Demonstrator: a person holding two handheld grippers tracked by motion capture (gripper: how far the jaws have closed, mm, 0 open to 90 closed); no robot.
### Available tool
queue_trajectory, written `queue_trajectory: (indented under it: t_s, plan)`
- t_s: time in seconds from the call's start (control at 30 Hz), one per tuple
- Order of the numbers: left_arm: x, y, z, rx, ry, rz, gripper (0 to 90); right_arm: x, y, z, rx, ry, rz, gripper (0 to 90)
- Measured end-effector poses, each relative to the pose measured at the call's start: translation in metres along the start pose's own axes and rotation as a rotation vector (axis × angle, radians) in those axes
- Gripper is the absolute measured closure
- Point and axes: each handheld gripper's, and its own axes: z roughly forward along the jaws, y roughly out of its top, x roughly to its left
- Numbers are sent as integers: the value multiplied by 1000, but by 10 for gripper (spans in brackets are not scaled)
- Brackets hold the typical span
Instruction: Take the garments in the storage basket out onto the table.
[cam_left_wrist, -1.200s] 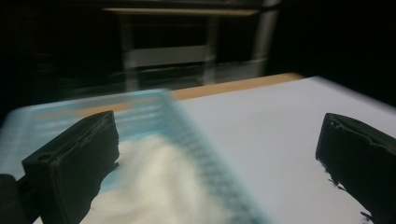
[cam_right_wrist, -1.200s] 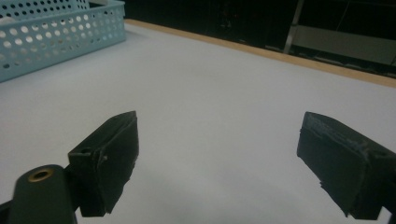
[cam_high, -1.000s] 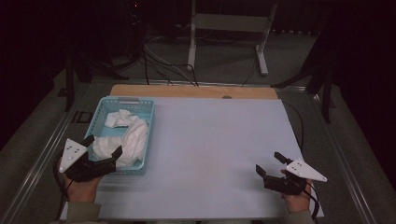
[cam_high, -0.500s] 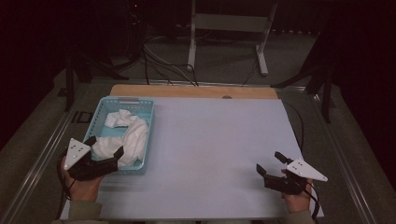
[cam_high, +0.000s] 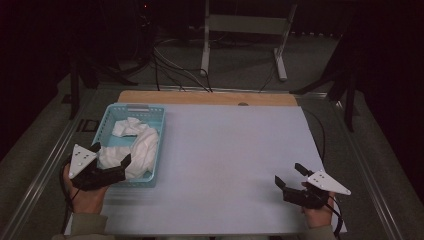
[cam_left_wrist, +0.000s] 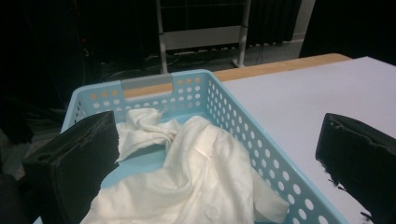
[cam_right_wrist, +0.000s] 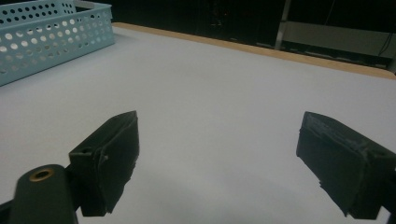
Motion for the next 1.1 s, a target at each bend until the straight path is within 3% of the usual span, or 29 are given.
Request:
queue_trajectory:
  t_s: [0.6, 1.1]
  plan:
    - [3, 13, 15, 48, 11, 19, 7, 0, 0, 0, -4, 4, 3, 132]
    - [7, 22, 26, 55, 4, 40, 7, 1, 0, 0, -7, 9, 2, 132]
